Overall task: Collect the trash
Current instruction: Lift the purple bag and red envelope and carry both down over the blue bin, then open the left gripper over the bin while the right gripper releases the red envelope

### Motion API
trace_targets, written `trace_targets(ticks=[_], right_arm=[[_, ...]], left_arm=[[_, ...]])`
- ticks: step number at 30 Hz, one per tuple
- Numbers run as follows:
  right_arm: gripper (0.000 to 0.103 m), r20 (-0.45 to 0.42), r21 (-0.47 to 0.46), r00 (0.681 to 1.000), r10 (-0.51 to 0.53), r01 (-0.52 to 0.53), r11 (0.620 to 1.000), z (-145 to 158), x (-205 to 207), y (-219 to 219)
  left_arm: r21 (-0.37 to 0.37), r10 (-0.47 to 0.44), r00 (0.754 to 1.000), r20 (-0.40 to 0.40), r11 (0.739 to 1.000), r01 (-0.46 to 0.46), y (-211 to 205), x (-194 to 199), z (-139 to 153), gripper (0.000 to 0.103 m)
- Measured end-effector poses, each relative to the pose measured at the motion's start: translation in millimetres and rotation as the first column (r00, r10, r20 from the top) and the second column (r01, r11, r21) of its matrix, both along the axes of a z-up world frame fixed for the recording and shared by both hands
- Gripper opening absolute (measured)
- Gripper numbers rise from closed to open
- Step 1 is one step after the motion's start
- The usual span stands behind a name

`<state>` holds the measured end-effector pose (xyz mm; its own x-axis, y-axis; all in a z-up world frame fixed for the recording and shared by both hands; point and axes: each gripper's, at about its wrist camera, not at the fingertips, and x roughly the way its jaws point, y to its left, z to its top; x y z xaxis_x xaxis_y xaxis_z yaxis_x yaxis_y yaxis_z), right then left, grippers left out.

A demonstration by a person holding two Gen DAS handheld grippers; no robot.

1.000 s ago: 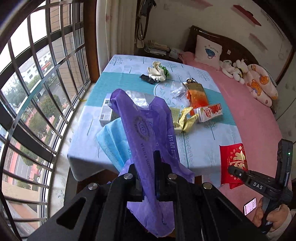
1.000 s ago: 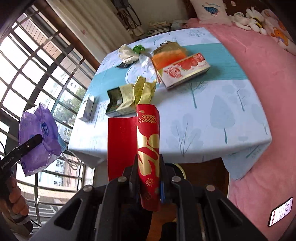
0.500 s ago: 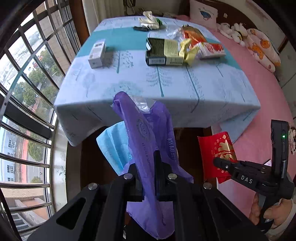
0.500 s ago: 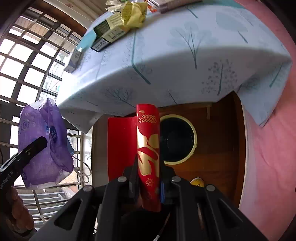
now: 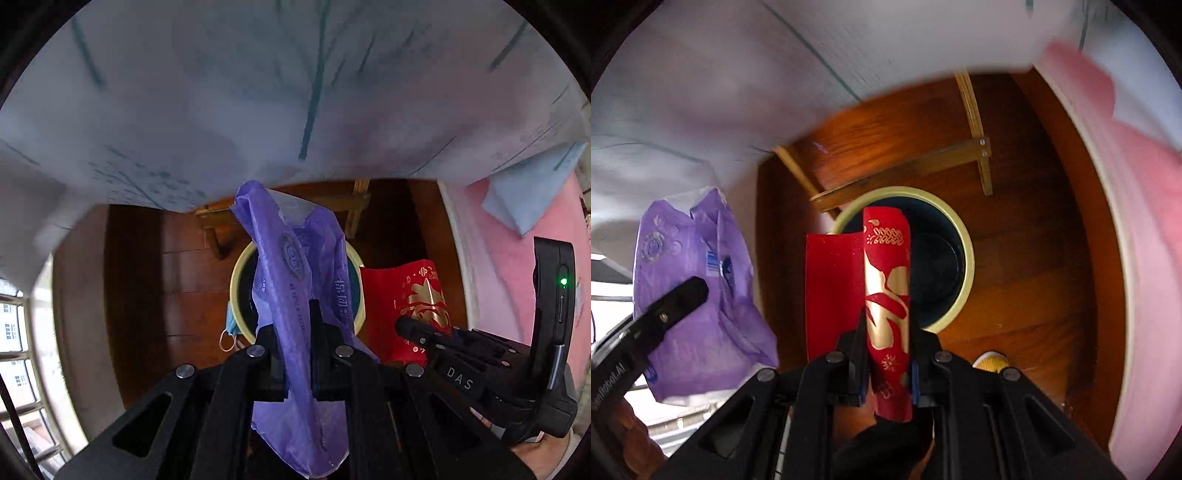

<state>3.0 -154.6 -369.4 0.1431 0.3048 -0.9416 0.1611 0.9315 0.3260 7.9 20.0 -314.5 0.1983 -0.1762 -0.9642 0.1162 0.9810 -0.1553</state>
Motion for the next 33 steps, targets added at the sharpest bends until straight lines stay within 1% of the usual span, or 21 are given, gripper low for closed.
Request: trace_targets(ticks=[4,7,10,11,12,13,14,15,17,18,20,21,22,24,29,31,33], right_arm=[[0.015,-0.01,-0.021,1.0,-0.02,0.02,1.0,-51,8,0],[0.016,-0.021,-0.034,0.999,-0.024,0.024,0.999,-80,11,0],[0.016,-0.034,-0.044,0.999,-0.023,0.022,0.999,-101,12,-1],[0.016,-0.035,-0.046,0.999,-0.019,0.017,0.999,-106,13,-1],[0.016,-0.037,-0.051,0.999,-0.013,0.011,0.999,-112,14,0],[0.016,-0.039,-0.054,0.999,-0.007,0.005,0.999,-117,15,2],[0.018,-0.042,-0.051,0.999,-0.003,0.001,0.999,-120,16,2],[0.019,-0.045,-0.05,0.999,-0.001,-0.001,0.999,-123,16,3],[0.02,-0.05,-0.051,0.999,-0.005,0.002,0.999,-131,20,2],[0.026,-0.055,-0.049,0.998,-0.009,0.006,0.999,-132,21,2],[0.03,-0.066,-0.041,0.998,-0.014,0.011,0.999,-136,25,2],[0.035,-0.075,-0.033,0.997,-0.015,0.013,0.999,-138,26,2],[0.037,-0.084,-0.027,0.996,-0.015,0.013,1.0,-140,28,3],[0.042,-0.081,-0.015,0.997,-0.014,0.013,1.0,-141,30,5],[0.045,-0.057,0.012,0.998,-0.031,0.032,0.999,-134,34,11],[0.046,-0.035,0.012,0.999,-0.036,0.036,0.999,-125,34,13],[0.047,-0.013,-0.003,0.999,-0.03,0.03,1.0,-114,33,16]], left_arm=[[-0.012,-0.013,1.0,-0.018,1.0,0.013,-4,8,-56,0.007],[-0.013,-0.028,0.999,-0.025,1.0,0.028,-7,13,-88,0.013],[-0.024,-0.06,0.998,-0.02,0.998,0.059,-15,16,-109,0.021],[-0.029,-0.071,0.997,-0.014,0.997,0.071,-18,17,-114,0.026],[-0.03,-0.081,0.997,-0.011,0.996,0.081,-17,18,-119,0.035],[-0.028,-0.089,0.996,-0.007,0.996,0.089,-18,18,-123,0.041],[-0.027,-0.095,0.995,-0.004,0.995,0.095,-19,19,-126,0.054],[-0.03,-0.098,0.995,-0.001,0.995,0.098,-18,21,-128,0.062],[-0.034,-0.095,0.996,0.002,0.995,0.095,-12,22,-131,0.069],[-0.033,-0.094,0.996,0.002,0.995,0.094,-6,20,-132,0.074],[-0.021,-0.093,0.996,0.006,0.995,0.093,-2,19,-132,0.083],[-0.018,-0.093,0.996,0.014,0.996,0.093,1,18,-131,0.085],[-0.014,-0.092,0.996,0.021,0.996,0.092,6,16,-130,0.086],[-0.016,-0.083,0.996,0.034,0.996,0.083,16,12,-126,0.092],[-0.046,-0.023,0.997,0.077,0.999,0.026,43,4,-107,0.096],[-0.044,0.007,0.995,0.096,0.999,-0.003,51,1,-95,0.101],[-0.048,0.029,0.993,0.116,0.999,-0.023,56,-3,-83,0.102]])
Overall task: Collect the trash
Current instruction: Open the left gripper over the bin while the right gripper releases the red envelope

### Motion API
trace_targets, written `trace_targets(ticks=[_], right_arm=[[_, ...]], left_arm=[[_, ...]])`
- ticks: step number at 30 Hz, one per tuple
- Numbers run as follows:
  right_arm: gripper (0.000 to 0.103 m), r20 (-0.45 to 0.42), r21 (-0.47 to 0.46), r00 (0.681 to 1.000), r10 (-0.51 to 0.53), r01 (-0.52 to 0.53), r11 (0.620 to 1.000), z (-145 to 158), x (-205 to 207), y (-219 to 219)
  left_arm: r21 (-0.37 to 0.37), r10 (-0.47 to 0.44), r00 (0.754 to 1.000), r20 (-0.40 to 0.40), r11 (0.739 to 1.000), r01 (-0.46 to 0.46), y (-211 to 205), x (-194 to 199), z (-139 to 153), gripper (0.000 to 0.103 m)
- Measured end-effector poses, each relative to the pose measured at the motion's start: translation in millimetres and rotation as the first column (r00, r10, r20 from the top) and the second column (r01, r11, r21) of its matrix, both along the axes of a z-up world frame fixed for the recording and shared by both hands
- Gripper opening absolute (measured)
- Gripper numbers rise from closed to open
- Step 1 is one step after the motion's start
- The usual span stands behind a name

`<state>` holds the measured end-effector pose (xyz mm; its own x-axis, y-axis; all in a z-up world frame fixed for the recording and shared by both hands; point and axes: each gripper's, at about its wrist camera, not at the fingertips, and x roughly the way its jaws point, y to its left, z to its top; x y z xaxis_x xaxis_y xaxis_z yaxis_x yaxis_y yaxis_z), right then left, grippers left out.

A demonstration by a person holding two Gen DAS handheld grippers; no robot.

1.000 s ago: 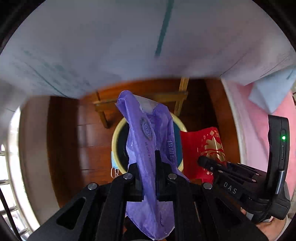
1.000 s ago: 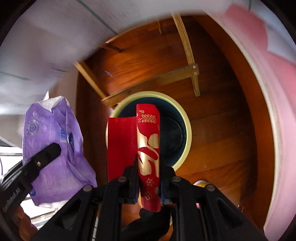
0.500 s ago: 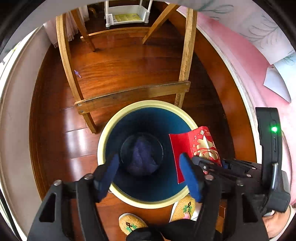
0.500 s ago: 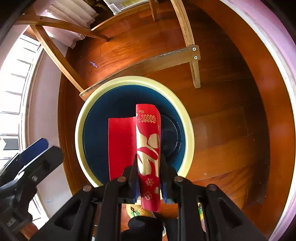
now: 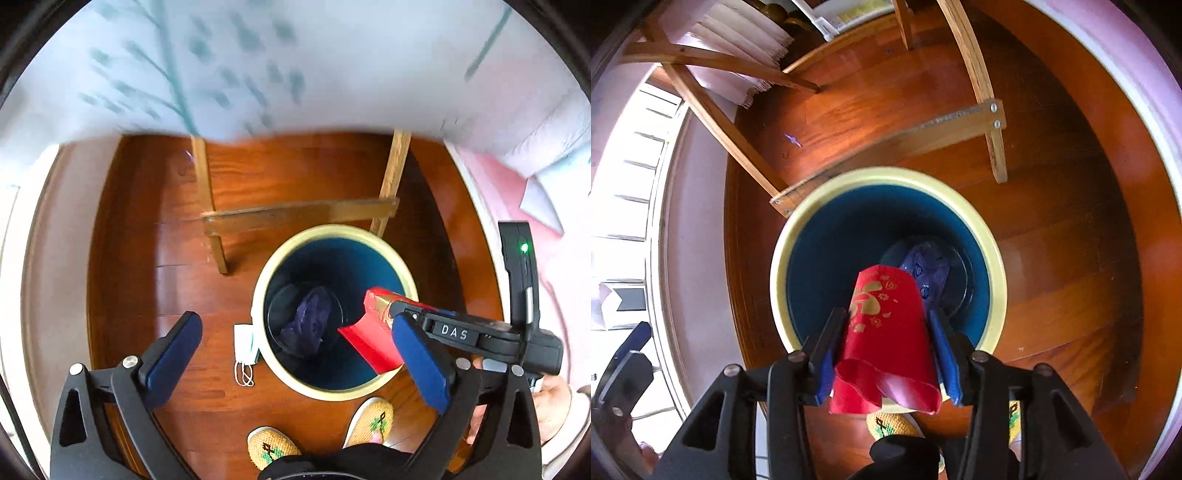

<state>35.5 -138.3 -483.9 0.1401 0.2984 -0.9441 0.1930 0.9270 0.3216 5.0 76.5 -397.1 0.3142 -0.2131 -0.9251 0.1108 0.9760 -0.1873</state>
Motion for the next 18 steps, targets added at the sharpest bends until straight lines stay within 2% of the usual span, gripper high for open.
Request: trace_targets(ticks=[4,8,14,18], right_arm=[[0.052,0.027,-0.009,1.0,0.015,-0.015,1.0,26,-4,5],[0.072,0.06,-0.021,0.998,0.035,-0.034,0.999,51,-6,7],[0.073,0.072,-0.024,0.997,0.036,-0.034,0.999,85,-5,5],[0.073,0.078,-0.018,0.996,0.033,-0.032,0.999,118,-11,1]], left_arm=[[-0.007,0.008,0.999,0.032,1.0,-0.008,2,-7,27,0.102],[-0.014,-0.014,0.999,0.043,1.0,0.014,-5,-10,52,0.102],[-0.012,-0.005,0.998,0.062,1.0,0.005,-11,-16,86,0.102],[-0.013,0.007,0.997,0.073,1.0,-0.006,-13,-17,115,0.102]])
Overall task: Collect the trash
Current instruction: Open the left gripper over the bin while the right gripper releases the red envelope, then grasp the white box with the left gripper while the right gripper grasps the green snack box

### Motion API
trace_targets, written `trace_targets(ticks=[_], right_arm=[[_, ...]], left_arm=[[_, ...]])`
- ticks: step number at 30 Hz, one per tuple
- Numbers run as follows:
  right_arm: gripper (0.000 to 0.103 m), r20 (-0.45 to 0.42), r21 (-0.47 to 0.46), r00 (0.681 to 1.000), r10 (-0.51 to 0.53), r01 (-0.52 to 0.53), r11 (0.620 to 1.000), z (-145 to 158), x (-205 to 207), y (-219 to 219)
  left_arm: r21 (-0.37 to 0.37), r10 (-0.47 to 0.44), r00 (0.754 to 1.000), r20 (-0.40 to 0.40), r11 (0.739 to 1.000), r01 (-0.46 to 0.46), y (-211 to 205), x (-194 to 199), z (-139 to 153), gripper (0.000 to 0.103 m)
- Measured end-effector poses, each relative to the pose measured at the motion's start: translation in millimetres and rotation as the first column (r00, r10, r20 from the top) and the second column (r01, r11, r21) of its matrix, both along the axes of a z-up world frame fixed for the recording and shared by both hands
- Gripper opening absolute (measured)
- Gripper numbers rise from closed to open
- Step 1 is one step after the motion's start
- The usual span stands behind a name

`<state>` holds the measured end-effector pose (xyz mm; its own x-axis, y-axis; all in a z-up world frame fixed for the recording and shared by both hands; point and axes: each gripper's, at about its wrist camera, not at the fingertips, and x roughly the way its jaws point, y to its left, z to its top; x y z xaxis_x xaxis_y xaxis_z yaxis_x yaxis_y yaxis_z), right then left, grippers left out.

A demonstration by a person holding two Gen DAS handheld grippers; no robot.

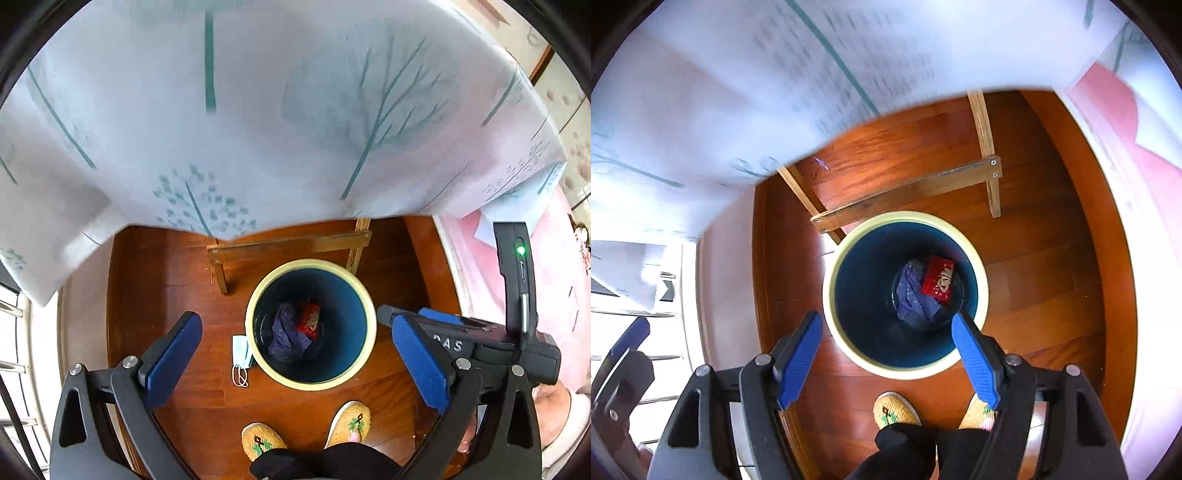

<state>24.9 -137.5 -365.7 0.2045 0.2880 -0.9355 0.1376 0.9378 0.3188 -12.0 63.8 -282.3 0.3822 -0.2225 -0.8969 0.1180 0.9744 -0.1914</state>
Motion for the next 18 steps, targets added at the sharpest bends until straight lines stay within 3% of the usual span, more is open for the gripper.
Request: trace_targets(ticks=[7,14,18], right_arm=[[0.073,0.015,0.006,1.0,0.018,-0.018,1.0,67,-9,-6],[0.073,0.086,-0.023,0.994,0.06,-0.058,0.998,157,-6,-12],[0.073,0.142,-0.045,0.984,0.108,-0.102,0.994,210,0,-19]], left_arm=[[0.004,0.018,1.0,0.014,1.0,-0.018,-7,2,61,0.102],[0.048,0.041,0.999,-0.01,0.998,-0.041,-22,9,126,0.102],[0.028,0.083,0.996,0.011,0.996,-0.083,-24,10,169,0.102]])
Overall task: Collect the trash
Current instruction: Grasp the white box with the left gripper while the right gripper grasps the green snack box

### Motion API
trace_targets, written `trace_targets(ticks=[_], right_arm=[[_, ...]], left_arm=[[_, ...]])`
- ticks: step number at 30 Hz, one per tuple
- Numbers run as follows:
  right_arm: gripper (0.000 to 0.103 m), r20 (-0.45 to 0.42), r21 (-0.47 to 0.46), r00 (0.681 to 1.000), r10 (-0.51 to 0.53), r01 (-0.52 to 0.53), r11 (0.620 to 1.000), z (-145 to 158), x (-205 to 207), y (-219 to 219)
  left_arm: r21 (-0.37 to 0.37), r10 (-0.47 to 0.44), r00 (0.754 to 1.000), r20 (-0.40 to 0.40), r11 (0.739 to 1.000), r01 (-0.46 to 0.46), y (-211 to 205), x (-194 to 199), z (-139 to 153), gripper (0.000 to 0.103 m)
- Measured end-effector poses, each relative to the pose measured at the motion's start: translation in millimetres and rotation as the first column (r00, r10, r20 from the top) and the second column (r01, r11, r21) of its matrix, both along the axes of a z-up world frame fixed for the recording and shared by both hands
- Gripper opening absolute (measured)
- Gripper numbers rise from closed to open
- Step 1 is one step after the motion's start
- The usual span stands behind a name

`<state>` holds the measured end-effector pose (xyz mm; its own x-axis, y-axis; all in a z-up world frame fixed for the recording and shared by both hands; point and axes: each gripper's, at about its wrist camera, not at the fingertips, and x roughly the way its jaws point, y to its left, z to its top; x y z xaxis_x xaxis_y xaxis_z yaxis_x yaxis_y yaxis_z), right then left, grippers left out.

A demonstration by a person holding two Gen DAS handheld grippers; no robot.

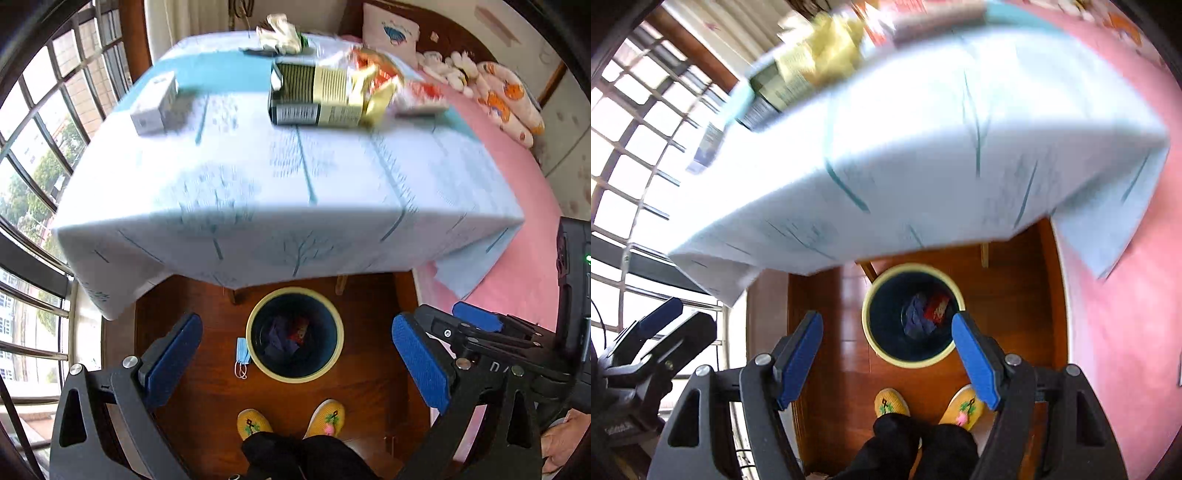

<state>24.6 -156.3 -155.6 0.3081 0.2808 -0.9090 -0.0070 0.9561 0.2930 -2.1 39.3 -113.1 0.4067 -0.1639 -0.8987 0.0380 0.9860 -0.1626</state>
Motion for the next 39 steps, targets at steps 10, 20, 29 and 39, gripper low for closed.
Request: trace_targets(ticks=[10,20,29,39], right_arm=[[0.073,0.163,-0.028,0.979,0.125,-0.122,0.992,105,22,-9],[0.073,0.16,0.087,0.977,0.141,-0.156,0.984,123,64,14],[0.068,0.049,0.189,0.998,-0.031,0.021,0.982,80,119,36],[0.061,-0.103,0.235,0.918,-0.384,0.397,0.887,24,173,65]], left_arm=[[0.036,0.115,0.984,0.135,0.992,-0.121,2,3,112,0.102],[0.004,0.294,0.95,0.107,0.955,-0.296,66,19,135,0.095],[0.016,0.257,0.966,0.003,0.966,-0.257,125,99,99,0.08],[-0.001,0.073,0.985,-0.158,0.997,-0.074,185,221,44,0.076]])
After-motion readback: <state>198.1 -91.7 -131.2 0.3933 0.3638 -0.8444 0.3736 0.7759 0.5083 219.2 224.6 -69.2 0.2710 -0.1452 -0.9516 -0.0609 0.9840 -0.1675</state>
